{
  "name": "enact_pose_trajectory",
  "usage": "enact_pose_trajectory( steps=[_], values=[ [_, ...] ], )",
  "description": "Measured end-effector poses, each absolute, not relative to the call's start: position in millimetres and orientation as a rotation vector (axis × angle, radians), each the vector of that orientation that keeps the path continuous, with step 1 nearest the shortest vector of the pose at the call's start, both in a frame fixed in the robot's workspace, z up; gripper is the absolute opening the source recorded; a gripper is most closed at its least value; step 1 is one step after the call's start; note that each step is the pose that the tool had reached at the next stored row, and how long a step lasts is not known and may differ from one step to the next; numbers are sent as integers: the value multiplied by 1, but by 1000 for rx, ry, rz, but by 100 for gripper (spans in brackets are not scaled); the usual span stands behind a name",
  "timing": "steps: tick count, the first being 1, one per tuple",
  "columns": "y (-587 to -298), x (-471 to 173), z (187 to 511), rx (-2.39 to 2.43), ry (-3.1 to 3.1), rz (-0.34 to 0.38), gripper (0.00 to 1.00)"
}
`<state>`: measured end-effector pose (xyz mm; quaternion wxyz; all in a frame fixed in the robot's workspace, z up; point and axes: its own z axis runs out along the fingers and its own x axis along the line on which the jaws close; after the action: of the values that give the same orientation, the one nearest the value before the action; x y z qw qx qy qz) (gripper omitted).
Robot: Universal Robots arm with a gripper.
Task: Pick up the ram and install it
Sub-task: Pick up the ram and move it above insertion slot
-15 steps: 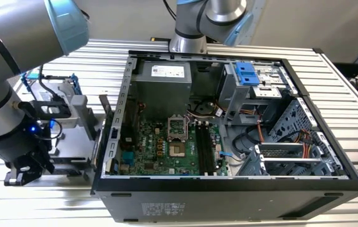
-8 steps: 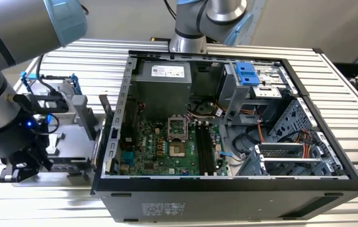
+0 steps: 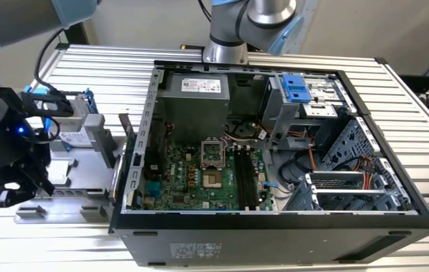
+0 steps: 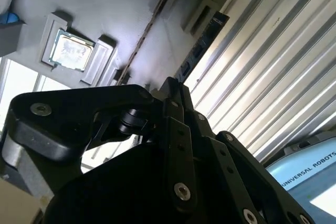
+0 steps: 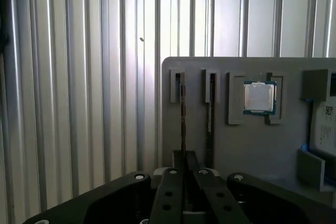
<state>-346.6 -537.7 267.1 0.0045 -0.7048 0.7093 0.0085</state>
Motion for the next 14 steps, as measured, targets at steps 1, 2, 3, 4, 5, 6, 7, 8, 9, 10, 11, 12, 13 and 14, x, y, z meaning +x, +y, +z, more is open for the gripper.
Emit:
enact_pose_trajectory(
  steps=[1, 2, 3, 4, 5, 6, 7, 8, 9, 10, 11, 12, 13, 14],
  values=[
    [-538, -347, 270, -2208, 2222, 26, 0],
    [-538, -347, 272, -2208, 2222, 26, 0],
    [-538, -346, 273, -2208, 2222, 26, 0],
    [-538, -347, 272, -2207, 2222, 26, 0],
    [-538, -347, 273, -2207, 2222, 26, 0],
    [-538, -346, 272, -2207, 2222, 26, 0],
    [-538, -347, 273, -2207, 2223, 26, 0],
    [-538, -347, 273, -2207, 2223, 26, 0],
    [-538, -347, 273, -2207, 2223, 26, 0],
    [-538, -347, 273, -2207, 2223, 26, 0],
    [-538, -347, 274, -2207, 2223, 26, 0],
    [-538, -347, 275, -2207, 2223, 26, 0],
    [-538, -347, 276, -2207, 2223, 26, 0],
    [-538, -347, 278, -2207, 2223, 26, 0]
  ],
)
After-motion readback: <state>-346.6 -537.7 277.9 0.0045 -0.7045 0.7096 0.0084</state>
